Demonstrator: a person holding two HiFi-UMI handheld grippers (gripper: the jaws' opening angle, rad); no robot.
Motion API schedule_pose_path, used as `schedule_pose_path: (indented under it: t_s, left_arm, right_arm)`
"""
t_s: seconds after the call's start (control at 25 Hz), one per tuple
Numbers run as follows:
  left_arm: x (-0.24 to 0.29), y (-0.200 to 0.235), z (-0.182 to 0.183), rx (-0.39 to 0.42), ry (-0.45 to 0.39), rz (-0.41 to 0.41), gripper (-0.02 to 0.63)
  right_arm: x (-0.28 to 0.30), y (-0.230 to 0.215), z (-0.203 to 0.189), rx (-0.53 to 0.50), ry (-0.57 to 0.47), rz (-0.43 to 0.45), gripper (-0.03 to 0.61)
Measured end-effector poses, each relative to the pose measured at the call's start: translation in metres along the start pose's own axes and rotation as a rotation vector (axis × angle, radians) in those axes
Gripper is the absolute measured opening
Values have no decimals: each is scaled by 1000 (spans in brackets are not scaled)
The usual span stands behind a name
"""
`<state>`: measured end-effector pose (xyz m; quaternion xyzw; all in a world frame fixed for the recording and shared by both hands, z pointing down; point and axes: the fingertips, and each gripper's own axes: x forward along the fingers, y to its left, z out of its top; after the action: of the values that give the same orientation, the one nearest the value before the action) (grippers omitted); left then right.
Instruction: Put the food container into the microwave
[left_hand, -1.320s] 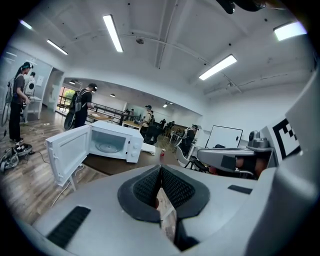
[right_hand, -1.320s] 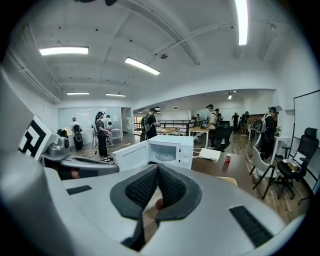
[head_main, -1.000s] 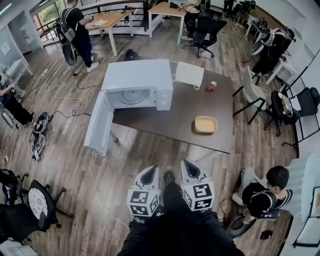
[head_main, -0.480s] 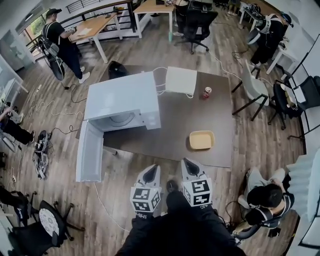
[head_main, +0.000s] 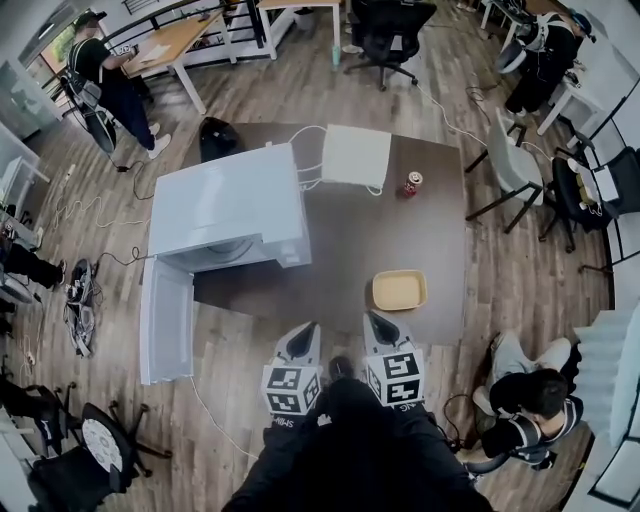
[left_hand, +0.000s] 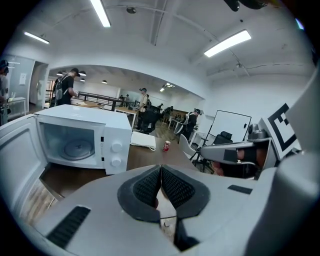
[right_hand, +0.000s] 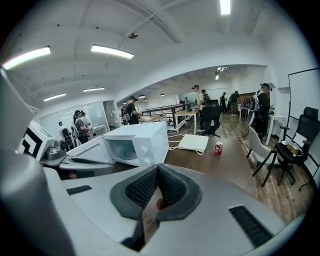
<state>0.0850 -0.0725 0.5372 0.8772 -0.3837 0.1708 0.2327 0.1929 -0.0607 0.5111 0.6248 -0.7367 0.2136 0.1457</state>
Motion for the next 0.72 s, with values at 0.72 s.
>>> schedule_pose_path:
  t_s: [0.72]
  left_arm:
    - [94,39,-59,-35,207,-27,34]
  right_arm:
    - [96,-81,-108,44,295,-95,23]
